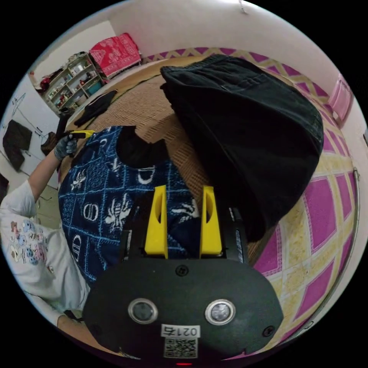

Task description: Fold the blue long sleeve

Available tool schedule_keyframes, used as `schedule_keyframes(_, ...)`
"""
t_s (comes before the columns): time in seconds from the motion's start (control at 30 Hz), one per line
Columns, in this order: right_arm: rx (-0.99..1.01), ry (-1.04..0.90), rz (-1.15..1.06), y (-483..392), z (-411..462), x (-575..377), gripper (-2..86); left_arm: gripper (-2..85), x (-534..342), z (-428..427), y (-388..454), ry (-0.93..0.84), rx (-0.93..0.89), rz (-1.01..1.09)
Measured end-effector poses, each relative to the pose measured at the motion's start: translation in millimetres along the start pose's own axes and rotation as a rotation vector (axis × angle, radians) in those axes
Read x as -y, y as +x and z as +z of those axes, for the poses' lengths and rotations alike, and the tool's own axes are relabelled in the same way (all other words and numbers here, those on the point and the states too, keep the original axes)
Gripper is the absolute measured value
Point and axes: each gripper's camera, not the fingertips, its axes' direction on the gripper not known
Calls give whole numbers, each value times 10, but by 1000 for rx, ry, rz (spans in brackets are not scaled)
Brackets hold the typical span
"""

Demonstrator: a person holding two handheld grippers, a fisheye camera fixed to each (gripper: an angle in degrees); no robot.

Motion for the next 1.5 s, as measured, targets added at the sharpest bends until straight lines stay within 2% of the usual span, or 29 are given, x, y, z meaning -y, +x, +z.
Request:
schedule_keyframes(0.1,20,-24,0,86,162,127,86,50,170,156,-90,-69,-103,37)
schedule_keyframes(0.13,95,-51,-14,98,230,166,75,21,222,211,-138,-101,-123,28)
schedule_keyframes(0.2,139,-52,-48,55,274,203,7,0,278,281,-208,-124,-177,11)
schedule_keyframes(0.33,193,-100,-56,-37,414,323,-7,-8,328,256,-350,-88,-203,-29)
schedule_keyframes(0.4,181,-62,-31,-33,374,354,-8,-9,335,199,-377,-59,-206,-16)
schedule_keyframes(0.6,79,-19,-81,-343,299,747,-6,-1,559,-129,-361,0,-89,41)
schedule_keyframes(0.87,10,72,-146,-861,349,1795,-6,16,1185,-785,-619,50,109,49)
schedule_keyframes(1.07,-30,-30,-74,-990,996,2144,6,0,1169,-268,-1250,-76,169,-127)
schedule_keyframes(1.13,-48,-1,-52,-1043,977,2109,37,-3,965,-260,-1358,33,222,-166)
schedule_keyframes(1.2,-100,39,-55,-1184,880,2043,75,-6,823,-369,-1334,141,194,-162)
schedule_keyframes(1.3,-258,110,-184,-1763,758,1882,99,-8,629,-483,-1080,218,153,-62)
schedule_keyframes(1.37,-159,105,-367,-2388,883,1797,104,-9,524,-476,-906,214,130,-18)
schedule_keyframes(1.5,37,76,-514,-3278,1255,1795,108,-10,213,-467,-586,243,101,-13)
